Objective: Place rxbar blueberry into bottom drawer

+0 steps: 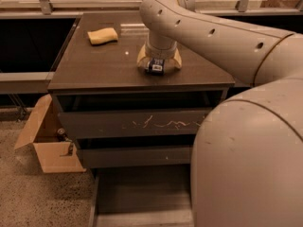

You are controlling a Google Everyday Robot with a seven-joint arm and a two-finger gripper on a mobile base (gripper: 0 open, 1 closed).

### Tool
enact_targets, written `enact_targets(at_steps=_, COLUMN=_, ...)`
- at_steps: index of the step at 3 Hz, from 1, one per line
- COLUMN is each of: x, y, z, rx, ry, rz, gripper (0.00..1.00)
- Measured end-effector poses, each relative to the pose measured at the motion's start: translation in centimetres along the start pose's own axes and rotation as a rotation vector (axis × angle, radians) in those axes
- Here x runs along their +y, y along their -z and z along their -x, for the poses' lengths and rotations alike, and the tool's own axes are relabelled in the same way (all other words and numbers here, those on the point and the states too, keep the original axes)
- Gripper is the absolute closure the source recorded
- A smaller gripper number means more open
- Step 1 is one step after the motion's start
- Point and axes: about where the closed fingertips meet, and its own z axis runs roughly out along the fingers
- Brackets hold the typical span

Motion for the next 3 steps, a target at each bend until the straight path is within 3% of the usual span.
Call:
enact_targets(at_steps=2, x=-0.2, y=0.7, z=0.4, rx=0.009, ry=0.0, rz=-0.004, gripper=0.73)
enact_targets(at_steps=3, x=0.3, y=1.3, z=1.5, rx=-0.02, ry=0.041, rz=0.018, gripper=1.0)
